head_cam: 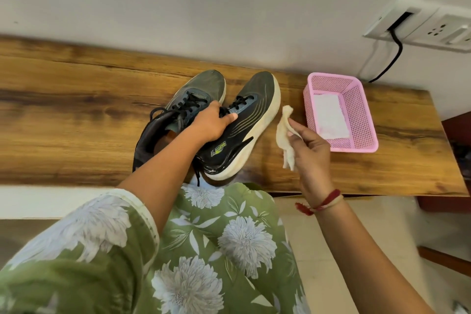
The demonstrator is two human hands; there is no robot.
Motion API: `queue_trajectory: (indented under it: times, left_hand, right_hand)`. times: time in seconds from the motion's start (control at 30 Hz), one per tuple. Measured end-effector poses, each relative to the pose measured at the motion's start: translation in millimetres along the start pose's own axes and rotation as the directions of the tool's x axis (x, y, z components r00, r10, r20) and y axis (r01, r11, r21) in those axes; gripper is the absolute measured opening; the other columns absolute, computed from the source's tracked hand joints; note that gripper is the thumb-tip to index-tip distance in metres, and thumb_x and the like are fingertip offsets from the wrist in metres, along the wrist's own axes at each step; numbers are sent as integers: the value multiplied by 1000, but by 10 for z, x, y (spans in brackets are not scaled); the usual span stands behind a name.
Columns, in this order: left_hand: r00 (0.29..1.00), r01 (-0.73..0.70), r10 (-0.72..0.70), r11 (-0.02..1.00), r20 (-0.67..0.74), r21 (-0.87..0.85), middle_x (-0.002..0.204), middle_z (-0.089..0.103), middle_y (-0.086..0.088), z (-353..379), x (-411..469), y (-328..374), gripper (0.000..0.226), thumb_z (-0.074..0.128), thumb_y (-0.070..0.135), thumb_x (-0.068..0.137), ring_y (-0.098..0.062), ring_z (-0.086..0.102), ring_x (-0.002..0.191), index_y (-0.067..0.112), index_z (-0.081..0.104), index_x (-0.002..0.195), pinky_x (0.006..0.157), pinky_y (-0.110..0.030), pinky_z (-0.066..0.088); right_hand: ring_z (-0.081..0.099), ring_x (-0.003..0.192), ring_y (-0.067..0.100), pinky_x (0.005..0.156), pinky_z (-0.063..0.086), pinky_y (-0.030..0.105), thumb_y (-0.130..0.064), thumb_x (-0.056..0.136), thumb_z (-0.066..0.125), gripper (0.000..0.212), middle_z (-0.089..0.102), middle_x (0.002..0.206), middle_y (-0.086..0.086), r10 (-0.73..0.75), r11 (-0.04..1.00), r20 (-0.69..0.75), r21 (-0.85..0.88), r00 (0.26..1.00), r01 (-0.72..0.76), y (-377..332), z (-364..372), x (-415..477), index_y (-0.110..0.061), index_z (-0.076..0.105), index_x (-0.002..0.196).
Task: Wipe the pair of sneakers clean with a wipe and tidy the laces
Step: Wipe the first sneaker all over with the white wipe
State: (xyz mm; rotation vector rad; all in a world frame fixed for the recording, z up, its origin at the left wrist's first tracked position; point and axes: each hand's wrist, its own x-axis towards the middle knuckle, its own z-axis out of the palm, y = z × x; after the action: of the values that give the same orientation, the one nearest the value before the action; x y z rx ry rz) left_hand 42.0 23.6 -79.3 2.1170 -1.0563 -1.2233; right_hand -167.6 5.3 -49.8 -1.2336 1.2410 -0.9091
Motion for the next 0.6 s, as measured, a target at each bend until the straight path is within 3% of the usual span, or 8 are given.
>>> queue_trajectory:
  times: [0.07,0.13,0.17,0.23,0.37,0.43,0.53,0.6]
  left_hand:
    - [1000,-2,2,1000,-14,-1,125,52,-15,20,-15,-3,48,50,45,94,-33,50,110,8,40,122,79,-34,37]
    - [1000,0,0,1000,-17,2,125,52,-16,26,-24,-3,47,49,45,94,-33,51,110,7,40,121,80,-34,37]
    - [1000,1,-1,1000,-19,5,125,51,-16,23,-24,0,47,49,45,94,-33,50,111,7,40,121,80,-34,37]
    - [1000,4,-3,1000,-21,13,127,51,-16,17,-24,3,47,49,45,94,-33,50,113,7,40,121,81,-33,36]
    - [1000,4,-3,1000,-16,11,126,51,-15,13,-15,-9,47,50,45,94,-33,50,113,7,41,121,85,-35,38]
    - [1000,7,-7,1000,-9,-1,124,52,-15,6,-8,-15,47,50,45,94,-32,50,111,7,41,120,87,-37,40]
    - [1000,14,-14,1000,-7,1,124,52,-15,-2,-10,-13,47,50,45,94,-33,50,111,7,41,120,90,-39,41]
    - [1000,17,-17,1000,-7,1,126,51,-15,-2,-13,-10,48,50,45,94,-33,49,113,7,41,121,91,-38,40]
  right_hand:
    - [61,105,8,91,50,28,3,87,52,39,65,117,0,-288,888,169,-322,943,329,61,-29,-62,-21,61,117]
    - [63,102,9,84,53,26,-6,86,46,41,63,121,-6,-486,482,506,-525,713,702,165,-91,-118,-23,60,121]
    - [66,95,10,75,55,27,-11,87,44,42,62,123,-7,-474,309,641,-522,604,795,226,-101,-135,-24,60,122]
    - [68,82,13,59,55,28,-12,90,47,40,58,128,-8,-394,133,793,-452,466,882,371,-101,-165,-25,56,127]
    - [65,71,14,51,53,27,-10,86,63,54,49,137,-9,-317,-73,917,-280,243,957,525,-157,-84,-24,45,135]
    - [64,69,14,50,53,27,-8,86,63,51,51,135,-9,-328,-87,906,-311,268,946,491,-188,47,-24,49,133]
    - [68,72,19,54,55,31,-7,83,66,51,47,135,-9,-404,57,816,-428,413,902,467,-134,94,-25,53,129]
    - [69,75,15,57,54,25,-8,83,65,47,49,133,-9,-388,43,860,-341,330,939,482,-90,-57,-24,56,127]
